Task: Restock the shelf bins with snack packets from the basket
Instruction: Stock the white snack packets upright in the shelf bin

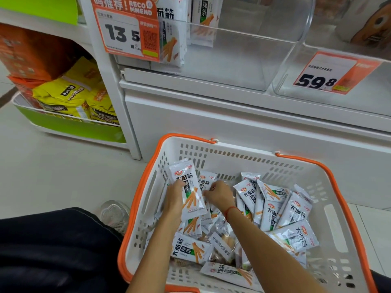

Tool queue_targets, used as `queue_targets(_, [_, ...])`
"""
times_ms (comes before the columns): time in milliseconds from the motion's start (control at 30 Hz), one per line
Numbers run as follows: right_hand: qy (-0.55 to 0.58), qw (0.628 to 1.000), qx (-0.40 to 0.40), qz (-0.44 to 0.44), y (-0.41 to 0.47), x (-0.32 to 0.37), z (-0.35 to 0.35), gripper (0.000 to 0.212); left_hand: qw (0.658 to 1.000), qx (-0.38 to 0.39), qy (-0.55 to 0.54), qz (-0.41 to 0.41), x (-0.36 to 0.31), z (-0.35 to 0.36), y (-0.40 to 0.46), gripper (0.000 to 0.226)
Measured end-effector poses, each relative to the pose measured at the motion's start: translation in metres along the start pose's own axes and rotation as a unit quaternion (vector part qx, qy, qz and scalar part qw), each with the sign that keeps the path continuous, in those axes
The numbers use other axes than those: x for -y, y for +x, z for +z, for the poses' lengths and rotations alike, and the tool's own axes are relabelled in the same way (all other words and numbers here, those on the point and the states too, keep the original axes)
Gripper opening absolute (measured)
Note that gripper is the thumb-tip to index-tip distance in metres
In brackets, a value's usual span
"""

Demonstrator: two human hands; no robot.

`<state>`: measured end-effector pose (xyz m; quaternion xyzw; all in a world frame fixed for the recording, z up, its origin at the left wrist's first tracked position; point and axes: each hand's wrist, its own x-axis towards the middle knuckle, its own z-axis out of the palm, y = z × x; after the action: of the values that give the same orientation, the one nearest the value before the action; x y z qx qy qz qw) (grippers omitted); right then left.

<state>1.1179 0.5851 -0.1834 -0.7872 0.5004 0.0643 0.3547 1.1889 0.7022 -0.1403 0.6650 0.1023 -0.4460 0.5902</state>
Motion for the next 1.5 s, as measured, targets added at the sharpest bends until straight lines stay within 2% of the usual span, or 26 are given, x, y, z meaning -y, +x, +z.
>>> queue_targets(67, [0.048,0.999,-0.001,0.001,-0.002,0.001,-0.007,0.004,0.999,-0.022,0.041,0.025,-0.002,0.0,0.001,0.045])
queue_targets(133, [0.093,0.995,-0.004,-0.017,-0.009,-0.002,-0.021,0.015,0.995,-0.044,0.073,0.059,-0.005,-0.001,-0.001,0.04])
queue_targets(200, [0.175,0.984,-0.016,-0.041,-0.021,-0.004,-0.045,0.016,0.988,-0.037,0.096,0.117,-0.005,-0.003,-0.004,0.041])
queue_targets(300, [0.391,0.917,0.048,-0.053,-0.041,-0.004,-0.082,0.02,0.979,-0.024,0.132,0.153,-0.001,-0.002,-0.004,0.053])
queue_targets(333, [0.42,0.902,0.08,-0.05,-0.048,-0.003,-0.089,0.019,0.981,-0.018,0.13,0.145,0.001,0.001,-0.004,0.053])
queue_targets(400, [0.394,0.911,0.116,-0.042,-0.057,0.001,-0.09,0.015,0.985,0.001,0.113,0.132,-0.001,0.012,-0.011,0.045])
queue_targets(433, [0.368,0.923,0.104,-0.035,-0.06,0.002,-0.084,0.016,0.987,0.01,0.105,0.119,-0.001,0.018,-0.011,0.042])
queue_targets(533, [0.305,0.952,0.008,-0.032,-0.066,0.001,-0.064,0.024,0.991,0.04,0.092,0.091,0.0,0.037,-0.014,0.036])
queue_targets(600, [0.285,0.956,-0.052,-0.041,-0.071,-0.004,-0.056,0.02,0.991,0.065,0.06,0.098,0.002,0.045,-0.015,0.026])
queue_targets(667, [0.288,0.952,-0.079,-0.061,-0.078,-0.008,-0.054,0.015,0.989,0.096,0.047,0.106,0.004,0.052,-0.019,0.018])
queue_targets(733, [0.303,0.948,-0.067,-0.072,-0.079,-0.011,-0.059,0.017,0.987,0.106,0.05,0.111,0.007,0.054,-0.022,0.015])
queue_targets(833, [0.319,0.943,0.007,-0.094,-0.063,-0.023,-0.075,0.02,0.984,0.104,0.073,0.124,0.01,0.052,-0.02,0.027])
queue_targets(867, [0.299,0.95,-0.008,-0.091,-0.054,-0.031,-0.081,0.02,0.984,0.1,0.08,0.126,0.011,0.051,-0.019,0.033])
queue_targets(900, [0.244,0.965,-0.055,-0.072,-0.043,-0.042,-0.089,0.024,0.984,0.097,0.087,0.121,0.009,0.049,-0.019,0.037])
queue_targets(967, [0.033,0.989,-0.143,-0.015,-0.025,-0.074,-0.106,0.037,0.984,0.1,0.089,0.115,0.007,0.046,-0.019,0.04])
queue_targets(1000, [-0.077,0.989,-0.129,-0.002,-0.019,-0.091,-0.112,0.045,0.984,0.107,0.085,0.116,0.008,0.044,-0.017,0.04])
queue_targets(1067, [-0.263,0.964,-0.037,-0.019,-0.01,-0.115,-0.119,0.054,0.984,0.121,0.076,0.11,0.01,0.041,-0.014,0.038])
queue_targets(1133, [-0.398,0.915,0.021,-0.067,-0.006,-0.119,-0.121,0.05,0.986,0.134,0.058,0.085,0.013,0.039,-0.011,0.039])
queue_targets(1167, [-0.426,0.9,0.028,-0.084,-0.004,-0.117,-0.123,0.045,0.987,0.139,0.046,0.071,0.013,0.038,-0.01,0.039])
queue_targets(1267, [-0.431,0.898,0.014,-0.089,0.004,-0.104,-0.135,0.028,0.99,0.131,0.029,0.041,0.017,0.036,-0.005,0.034])
queue_targets(1367, [-0.432,0.897,0.007,-0.1,0.012,-0.094,-0.155,0.027,0.991,0.129,0.022,0.031,0.016,0.035,0.0,0.024])
queue_targets(1433, [-0.359,0.923,0.047,-0.129,0.011,-0.084,-0.171,0.034,0.989,0.135,0.047,0.043,0.014,0.035,0.002,0.02])
queue_targets(1500, [-0.216,0.957,0.117,-0.155,-0.002,-0.069,-0.183,0.031,0.984,0.142,0.085,0.067,0.012,0.034,0.003,0.027])
